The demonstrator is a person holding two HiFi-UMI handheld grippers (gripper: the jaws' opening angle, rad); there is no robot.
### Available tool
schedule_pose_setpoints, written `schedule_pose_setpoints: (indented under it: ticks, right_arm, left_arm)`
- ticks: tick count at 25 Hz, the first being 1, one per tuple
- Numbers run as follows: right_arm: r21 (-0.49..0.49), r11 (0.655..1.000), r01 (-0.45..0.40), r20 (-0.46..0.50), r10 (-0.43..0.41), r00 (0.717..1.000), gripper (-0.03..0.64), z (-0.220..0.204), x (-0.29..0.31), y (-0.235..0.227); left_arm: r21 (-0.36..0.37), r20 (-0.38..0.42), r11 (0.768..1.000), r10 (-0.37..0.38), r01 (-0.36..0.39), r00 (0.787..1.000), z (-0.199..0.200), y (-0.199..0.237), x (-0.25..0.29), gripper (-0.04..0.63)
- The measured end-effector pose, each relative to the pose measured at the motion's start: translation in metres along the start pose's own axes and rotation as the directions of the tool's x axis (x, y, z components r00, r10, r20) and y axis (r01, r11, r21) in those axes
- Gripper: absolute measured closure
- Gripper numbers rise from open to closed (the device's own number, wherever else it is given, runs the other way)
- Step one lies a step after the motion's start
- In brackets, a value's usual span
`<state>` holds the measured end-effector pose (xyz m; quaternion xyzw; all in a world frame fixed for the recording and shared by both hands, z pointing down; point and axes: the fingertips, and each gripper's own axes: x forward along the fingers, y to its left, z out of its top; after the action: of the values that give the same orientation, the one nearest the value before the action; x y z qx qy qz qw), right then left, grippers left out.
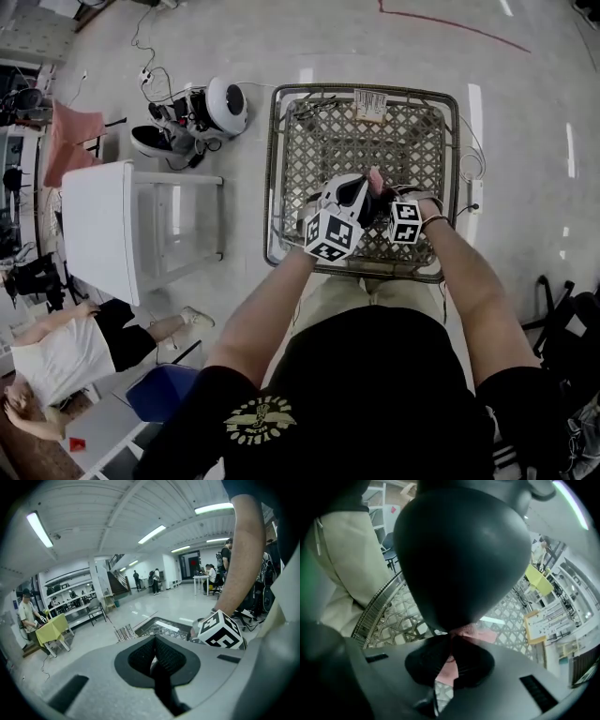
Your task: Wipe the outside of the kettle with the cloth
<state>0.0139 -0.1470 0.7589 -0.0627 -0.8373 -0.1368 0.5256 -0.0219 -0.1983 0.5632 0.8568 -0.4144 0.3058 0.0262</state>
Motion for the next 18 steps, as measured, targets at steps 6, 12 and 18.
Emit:
schedule_pose_setpoints:
  ticks: [6, 12, 18]
  right_arm:
    - [0.109, 0.992, -0.062, 0.054, 0.056, 0.997, 0.592, 0.014, 0.001, 0.051]
    - [0.177, 0.979, -0.104, 0.138, 0.080, 0.987, 0.592, 0.051, 0.004, 0.084]
    - [0.312, 0.940, -0.136, 0.222, 0.067, 0.973, 0.592, 0.073, 0.002, 0.089]
  left_arm:
    - [0.000, 0.001, 1.000, 0.001, -0.001, 1.000, 0.000, 0.000, -0.001, 0.588]
    - [-0.002, 0.001, 1.000, -0.004, 0.004, 1.000, -0.001, 0.001, -0.002, 0.588]
    - [-0.001, 0.001, 1.000, -0.009, 0.009, 1.000, -0.001, -0.001, 0.000, 0.588]
